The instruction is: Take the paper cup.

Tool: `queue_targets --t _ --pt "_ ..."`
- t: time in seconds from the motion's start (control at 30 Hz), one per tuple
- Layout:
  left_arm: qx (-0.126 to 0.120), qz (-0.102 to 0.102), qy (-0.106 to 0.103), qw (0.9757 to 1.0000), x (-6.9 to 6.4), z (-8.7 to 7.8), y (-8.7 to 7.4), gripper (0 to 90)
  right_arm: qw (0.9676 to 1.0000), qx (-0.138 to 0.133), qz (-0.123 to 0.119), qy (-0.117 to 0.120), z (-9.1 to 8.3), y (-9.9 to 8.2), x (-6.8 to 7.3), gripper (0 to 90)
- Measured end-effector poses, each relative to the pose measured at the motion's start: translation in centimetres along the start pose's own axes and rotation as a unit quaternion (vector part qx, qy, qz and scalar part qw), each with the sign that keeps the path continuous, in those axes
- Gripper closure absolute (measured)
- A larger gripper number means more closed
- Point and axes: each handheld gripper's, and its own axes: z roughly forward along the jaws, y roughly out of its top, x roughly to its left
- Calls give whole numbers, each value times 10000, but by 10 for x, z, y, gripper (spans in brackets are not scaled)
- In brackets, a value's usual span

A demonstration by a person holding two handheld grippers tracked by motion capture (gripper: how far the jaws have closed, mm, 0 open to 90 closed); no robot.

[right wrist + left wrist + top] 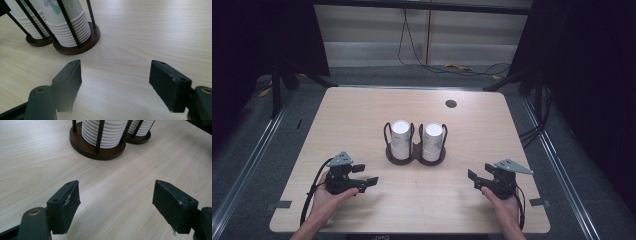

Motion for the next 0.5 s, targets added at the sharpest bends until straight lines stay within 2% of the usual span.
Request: queue_targets --t 0.07,0.13,0.23,0.33,0.43,0.47,0.5 --pt "-6 -40 -65 10000 0 0 0 218 10000 -21 13 5 0 0 0 255" --pt "11 2 -33 10000 -1 0 1 219 10000 1 20 40 1 -1 1 249" --pt "-48 -78 -37 10000 0 0 1 219 10000 35 -15 90 2 -1 2 243" --pt "-66 -36 -23 10000 1 -3 2 227 9999 30 -40 132 2 -1 4 238" --pt "-111 -176 -24 9998 0 -5 5 227 9998 42 -64 180 2 -1 5 235" --pt "-126 -164 -64 9998 -2 -6 6 227 9997 56 -69 214 3 -1 5 235" --pt "-144 -63 -69 9999 -5 -6 7 227 9997 76 -77 234 3 -1 6 234"
